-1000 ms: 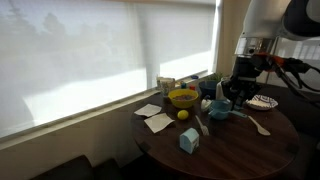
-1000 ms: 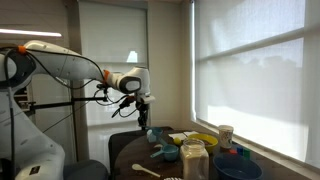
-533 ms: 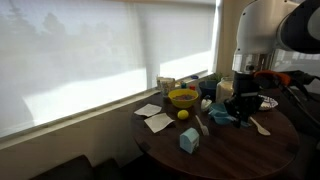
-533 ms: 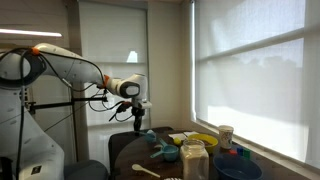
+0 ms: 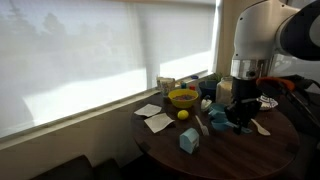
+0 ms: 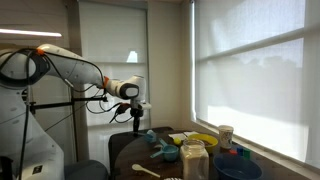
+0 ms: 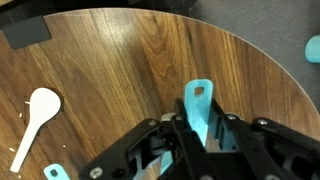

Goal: Pick up the top blue measuring spoon from the stack and put it on the table, pick up the top blue measuring spoon from the stack and put it on the table

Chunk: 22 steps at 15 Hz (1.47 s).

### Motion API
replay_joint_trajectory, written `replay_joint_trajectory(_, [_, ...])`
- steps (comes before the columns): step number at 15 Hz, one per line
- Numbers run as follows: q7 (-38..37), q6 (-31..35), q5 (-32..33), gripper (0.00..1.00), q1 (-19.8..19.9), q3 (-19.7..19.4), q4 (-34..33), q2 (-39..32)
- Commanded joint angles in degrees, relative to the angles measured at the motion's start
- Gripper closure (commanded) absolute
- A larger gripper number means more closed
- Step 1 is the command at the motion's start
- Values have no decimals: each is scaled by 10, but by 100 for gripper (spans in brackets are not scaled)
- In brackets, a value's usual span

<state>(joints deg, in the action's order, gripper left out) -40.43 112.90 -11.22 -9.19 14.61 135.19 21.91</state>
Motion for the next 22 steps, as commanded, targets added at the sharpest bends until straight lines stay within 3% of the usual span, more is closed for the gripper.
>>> replay_joint_trajectory(1, [23,19,-1,94,-12,18,10,-15])
replay_joint_trajectory(10, [81,48,-9,94,-31,29,36,-37])
replay_joint_trajectory(11, [88,49,-5,89,-31,29,38,-38])
replay_joint_trajectory(12, [93,49,-6,79,-31,29,39,-40])
replay_joint_trajectory(14, [98,46,-5,48,-30,30,42,-39])
replay_joint_trajectory(20, [89,7,10,8,-20,22,43,4])
replay_joint_trajectory(22, [82,-11,19,0,-10,18,43,27])
